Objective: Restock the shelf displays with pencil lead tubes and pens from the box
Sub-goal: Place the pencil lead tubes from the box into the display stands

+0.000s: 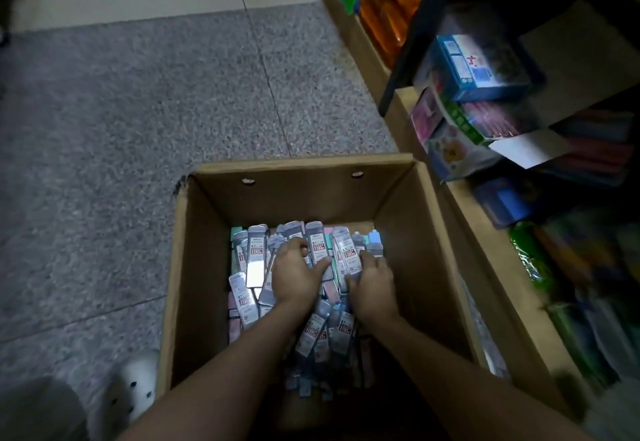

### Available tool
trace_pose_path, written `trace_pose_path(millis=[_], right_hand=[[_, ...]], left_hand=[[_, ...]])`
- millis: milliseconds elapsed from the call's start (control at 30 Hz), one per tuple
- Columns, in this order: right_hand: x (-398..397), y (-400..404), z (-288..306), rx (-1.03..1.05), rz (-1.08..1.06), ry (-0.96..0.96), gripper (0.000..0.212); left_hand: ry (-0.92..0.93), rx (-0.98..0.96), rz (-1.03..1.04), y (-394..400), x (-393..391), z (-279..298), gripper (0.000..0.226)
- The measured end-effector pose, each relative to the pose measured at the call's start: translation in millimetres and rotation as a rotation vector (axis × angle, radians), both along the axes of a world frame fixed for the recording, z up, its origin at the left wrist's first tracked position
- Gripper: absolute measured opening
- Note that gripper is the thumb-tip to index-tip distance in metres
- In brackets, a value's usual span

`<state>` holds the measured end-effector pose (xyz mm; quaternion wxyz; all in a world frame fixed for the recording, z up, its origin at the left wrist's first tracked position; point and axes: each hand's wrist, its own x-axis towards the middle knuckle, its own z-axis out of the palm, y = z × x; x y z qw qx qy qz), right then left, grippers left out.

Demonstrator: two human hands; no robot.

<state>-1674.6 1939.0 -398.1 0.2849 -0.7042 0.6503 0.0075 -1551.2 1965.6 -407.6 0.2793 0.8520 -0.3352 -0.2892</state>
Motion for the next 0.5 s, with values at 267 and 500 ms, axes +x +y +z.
trace_pose_path(millis=[267, 500], right_hand=[[-8, 2, 11, 0.066, -0.257, -0.19, 0.02], [-25, 29, 16, 0.222, -0.46, -0.346, 0.01]], left_hand=[[-0.004, 0.068, -0.005, 9, 4, 4, 0.04], [0.141, 0.215, -0.016, 20, -5, 16, 0.028]])
